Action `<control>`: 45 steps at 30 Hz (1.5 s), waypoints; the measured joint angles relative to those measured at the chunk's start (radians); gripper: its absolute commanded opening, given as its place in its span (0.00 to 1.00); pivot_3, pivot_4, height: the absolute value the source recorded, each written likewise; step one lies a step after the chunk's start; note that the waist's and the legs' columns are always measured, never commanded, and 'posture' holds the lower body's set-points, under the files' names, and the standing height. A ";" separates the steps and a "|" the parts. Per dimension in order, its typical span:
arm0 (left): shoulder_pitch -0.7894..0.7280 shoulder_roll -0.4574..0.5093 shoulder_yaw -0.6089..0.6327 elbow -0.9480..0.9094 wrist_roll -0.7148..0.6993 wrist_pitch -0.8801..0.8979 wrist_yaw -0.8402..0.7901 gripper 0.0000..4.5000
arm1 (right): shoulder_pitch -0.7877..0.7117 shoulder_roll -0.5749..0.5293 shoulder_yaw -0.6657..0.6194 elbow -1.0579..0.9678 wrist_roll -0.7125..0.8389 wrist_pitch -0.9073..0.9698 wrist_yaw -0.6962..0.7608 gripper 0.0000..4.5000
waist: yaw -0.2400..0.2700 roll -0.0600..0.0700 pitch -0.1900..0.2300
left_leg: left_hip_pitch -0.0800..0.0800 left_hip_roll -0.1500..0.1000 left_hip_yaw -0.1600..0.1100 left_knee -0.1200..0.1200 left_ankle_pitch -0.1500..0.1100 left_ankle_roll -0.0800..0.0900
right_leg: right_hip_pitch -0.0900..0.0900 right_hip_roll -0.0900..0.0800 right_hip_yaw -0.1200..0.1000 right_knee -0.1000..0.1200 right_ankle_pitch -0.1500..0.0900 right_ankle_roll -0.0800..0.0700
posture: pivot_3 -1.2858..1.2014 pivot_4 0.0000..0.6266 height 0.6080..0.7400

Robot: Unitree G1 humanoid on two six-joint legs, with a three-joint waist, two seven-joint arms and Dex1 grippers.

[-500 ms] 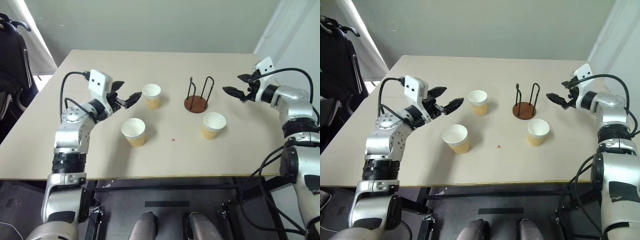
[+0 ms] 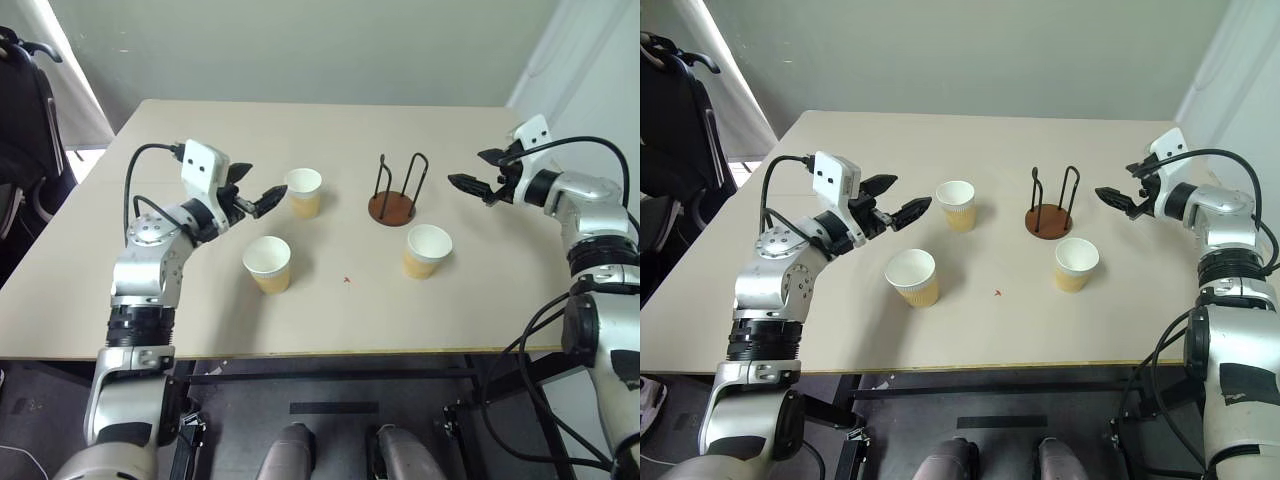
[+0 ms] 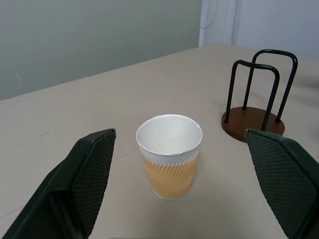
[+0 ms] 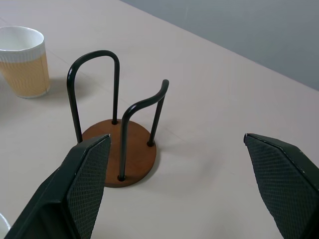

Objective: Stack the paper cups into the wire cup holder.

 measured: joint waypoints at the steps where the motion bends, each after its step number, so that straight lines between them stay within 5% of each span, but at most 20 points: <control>1: 0.000 0.000 0.000 0.000 0.000 -0.001 0.000 0.99 | 0.001 0.000 0.000 0.001 -0.003 0.000 -0.001 0.97 | 0.000 0.000 0.000 | 0.000 0.000 0.000 0.000 0.000 0.000 | 0.000 0.000 0.000 0.000 0.000 0.000 | 0.52 0.24 1.00; 22: -0.026 -0.015 -0.023 0.033 0.004 -0.027 -0.020 0.99 | -0.011 0.089 0.021 0.027 -0.004 0.124 -0.003 0.97 | -0.004 0.000 0.000 | 0.000 0.000 0.000 0.000 0.000 0.000 | 0.000 0.000 0.000 0.000 0.000 0.000 | 0.52 0.24 1.00; 45: -0.025 -0.003 -0.022 0.033 0.004 -0.028 -0.017 0.99 | -0.089 0.207 0.053 0.131 -0.065 0.028 -0.151 0.97 | -0.004 0.000 0.000 | 0.000 0.000 0.000 0.000 0.000 0.000 | 0.000 0.000 0.000 0.000 0.000 -0.001 | 0.52 0.24 1.00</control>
